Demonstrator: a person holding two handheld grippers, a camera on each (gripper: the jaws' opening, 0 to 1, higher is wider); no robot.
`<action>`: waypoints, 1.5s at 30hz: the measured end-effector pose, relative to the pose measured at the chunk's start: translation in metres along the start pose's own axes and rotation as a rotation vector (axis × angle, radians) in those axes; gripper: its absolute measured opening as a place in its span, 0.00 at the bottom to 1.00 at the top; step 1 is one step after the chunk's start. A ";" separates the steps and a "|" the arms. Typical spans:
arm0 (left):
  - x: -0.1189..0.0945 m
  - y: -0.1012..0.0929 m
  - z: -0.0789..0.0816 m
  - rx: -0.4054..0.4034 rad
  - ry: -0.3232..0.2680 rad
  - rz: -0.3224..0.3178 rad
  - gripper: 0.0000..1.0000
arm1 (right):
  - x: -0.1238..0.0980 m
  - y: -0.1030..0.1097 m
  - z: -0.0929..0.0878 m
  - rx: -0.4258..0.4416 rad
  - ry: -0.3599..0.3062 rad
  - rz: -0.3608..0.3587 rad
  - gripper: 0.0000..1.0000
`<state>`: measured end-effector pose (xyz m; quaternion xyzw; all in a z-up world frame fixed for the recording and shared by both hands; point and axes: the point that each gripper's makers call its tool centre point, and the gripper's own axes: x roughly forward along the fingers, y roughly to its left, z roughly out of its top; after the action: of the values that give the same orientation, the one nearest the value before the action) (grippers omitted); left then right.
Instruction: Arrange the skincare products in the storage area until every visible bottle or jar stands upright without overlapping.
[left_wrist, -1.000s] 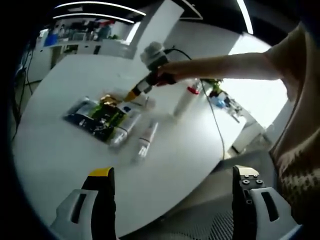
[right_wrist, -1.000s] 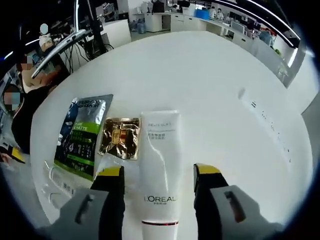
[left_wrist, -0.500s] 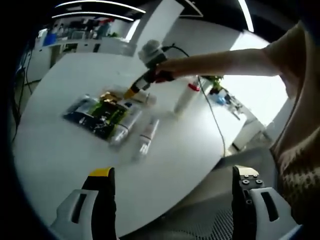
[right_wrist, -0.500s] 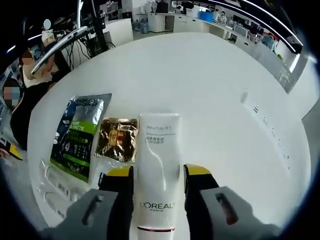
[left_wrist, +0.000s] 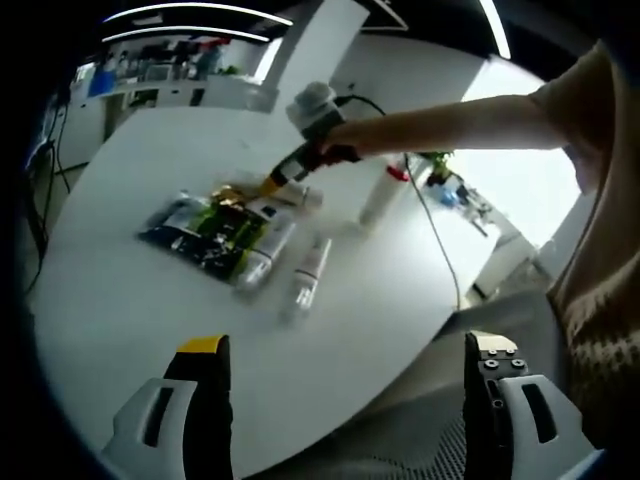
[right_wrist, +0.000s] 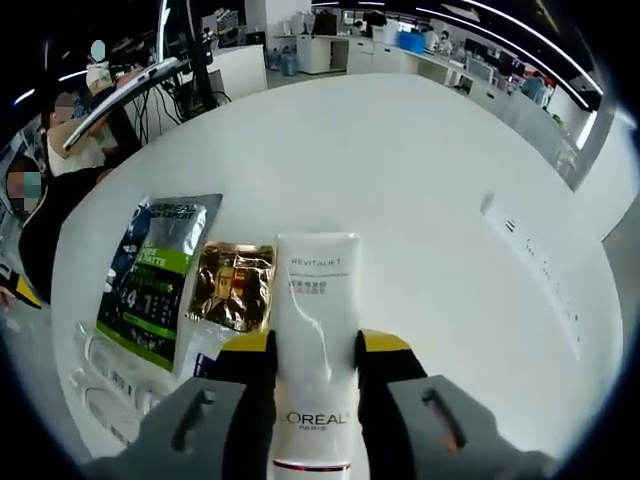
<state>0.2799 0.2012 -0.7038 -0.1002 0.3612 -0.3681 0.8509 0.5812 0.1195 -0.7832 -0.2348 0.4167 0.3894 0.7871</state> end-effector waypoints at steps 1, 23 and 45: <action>0.000 0.000 0.000 0.002 0.001 -0.001 0.95 | 0.000 0.000 0.000 -0.001 0.002 -0.002 0.30; -0.002 -0.004 0.004 0.035 -0.003 -0.003 0.95 | -0.025 0.007 0.014 -0.025 -0.099 -0.042 0.28; -0.008 -0.019 0.008 0.077 -0.008 -0.004 0.94 | -0.085 0.029 0.037 -0.018 -0.255 -0.059 0.28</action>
<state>0.2712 0.1929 -0.6851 -0.0695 0.3430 -0.3833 0.8548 0.5458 0.1264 -0.6935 -0.2026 0.3027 0.3966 0.8426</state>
